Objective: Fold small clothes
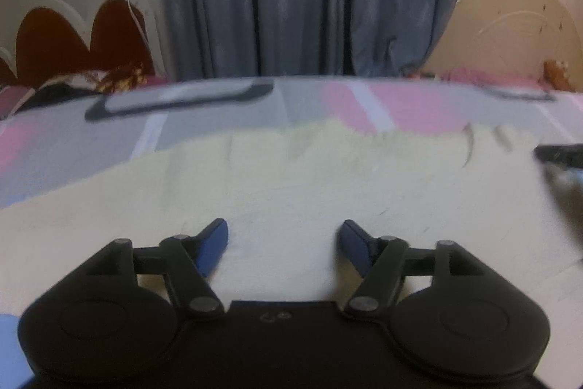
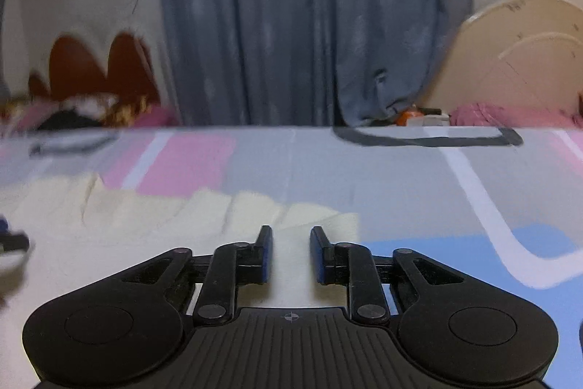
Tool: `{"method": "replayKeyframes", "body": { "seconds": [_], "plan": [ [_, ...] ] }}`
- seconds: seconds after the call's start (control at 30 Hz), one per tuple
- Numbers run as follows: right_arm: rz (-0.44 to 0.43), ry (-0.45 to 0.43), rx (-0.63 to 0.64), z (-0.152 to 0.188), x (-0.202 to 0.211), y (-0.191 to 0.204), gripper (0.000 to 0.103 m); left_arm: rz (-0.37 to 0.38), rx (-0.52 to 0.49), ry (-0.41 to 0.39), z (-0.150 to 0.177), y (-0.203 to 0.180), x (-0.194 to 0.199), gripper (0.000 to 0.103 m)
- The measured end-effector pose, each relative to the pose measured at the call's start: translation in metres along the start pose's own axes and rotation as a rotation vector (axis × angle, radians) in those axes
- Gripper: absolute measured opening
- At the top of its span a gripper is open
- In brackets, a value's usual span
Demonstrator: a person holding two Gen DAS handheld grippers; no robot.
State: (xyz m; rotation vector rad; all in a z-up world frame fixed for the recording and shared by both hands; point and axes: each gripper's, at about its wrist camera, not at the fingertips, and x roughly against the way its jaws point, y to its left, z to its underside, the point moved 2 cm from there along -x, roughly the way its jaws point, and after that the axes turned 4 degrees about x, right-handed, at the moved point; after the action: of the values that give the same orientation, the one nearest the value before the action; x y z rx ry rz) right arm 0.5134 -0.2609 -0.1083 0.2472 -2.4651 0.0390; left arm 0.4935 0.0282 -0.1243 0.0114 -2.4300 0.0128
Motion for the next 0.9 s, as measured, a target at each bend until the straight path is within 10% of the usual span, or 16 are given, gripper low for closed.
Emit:
{"method": "replayKeyframes", "body": {
  "seconds": [0.9],
  "plan": [
    [-0.071,0.035,-0.039,0.055,0.086,0.05,0.004,0.017,0.088,0.006,0.043,0.007,0.056,0.079]
  ]
}}
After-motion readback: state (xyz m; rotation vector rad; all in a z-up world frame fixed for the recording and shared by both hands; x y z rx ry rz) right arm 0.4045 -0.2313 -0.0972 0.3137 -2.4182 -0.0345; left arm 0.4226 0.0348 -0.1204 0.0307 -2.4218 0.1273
